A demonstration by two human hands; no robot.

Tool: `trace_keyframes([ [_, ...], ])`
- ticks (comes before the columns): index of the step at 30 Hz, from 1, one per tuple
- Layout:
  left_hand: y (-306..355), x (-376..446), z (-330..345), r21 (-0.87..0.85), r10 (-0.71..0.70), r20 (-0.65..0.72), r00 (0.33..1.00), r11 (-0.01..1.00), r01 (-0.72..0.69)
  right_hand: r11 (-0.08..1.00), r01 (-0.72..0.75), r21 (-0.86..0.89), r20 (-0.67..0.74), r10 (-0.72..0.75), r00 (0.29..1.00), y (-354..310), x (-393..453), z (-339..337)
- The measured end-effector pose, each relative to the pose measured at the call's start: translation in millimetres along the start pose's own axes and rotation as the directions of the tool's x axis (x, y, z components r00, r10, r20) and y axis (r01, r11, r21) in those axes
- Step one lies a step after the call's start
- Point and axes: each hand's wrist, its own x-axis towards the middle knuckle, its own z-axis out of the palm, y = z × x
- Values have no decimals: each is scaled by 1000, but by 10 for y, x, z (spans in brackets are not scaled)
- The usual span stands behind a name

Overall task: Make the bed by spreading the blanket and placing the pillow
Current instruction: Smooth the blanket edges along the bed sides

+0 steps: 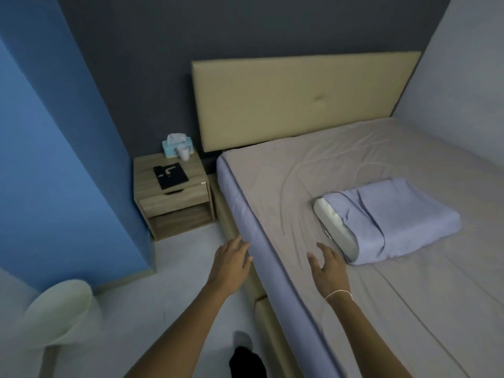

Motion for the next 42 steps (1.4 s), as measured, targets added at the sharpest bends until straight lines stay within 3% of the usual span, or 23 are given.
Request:
trace_keyframes([
  [5, -458, 1025, -131, 48, 38, 94, 995, 998, -43, 996, -83, -26, 44, 84, 996, -237, 966, 389],
  [15, -1483, 3181, -710, 50, 4, -15, 1000, 999, -3, 1000, -12, -15, 31, 12, 999, -1299, 3032, 1238],
  [20, -2065, 4172, -753, 107, 20, 94, 995, 994, -30, 996, -75, -39, 26, 76, 997, -1580, 3675, 1767],
  [26, -2657, 5386, -844, 189, 141, 206, 968, 965, -181, 977, -202, -66, -29, 201, 979, -1905, 4279, 2166],
  [30, -2903, 6119, -715, 199, 167, 304, 938, 952, -234, 954, -293, -63, -67, 289, 955, -1976, 4659, 2486],
  [34, -3128, 6718, -426, 188, 193, 407, 893, 939, -289, 932, -357, -57, 0, 358, 934, -1910, 5026, 2894],
  [39, -3449, 7510, 27, 156, 164, 443, 881, 954, -257, 912, -397, -101, 85, 406, 910, -1712, 5834, 3510],
  [42, -3674, 8015, 314, 228, 224, 520, 824, 894, -387, 926, -365, -96, 101, 374, 922, -1677, 6354, 3923],
])
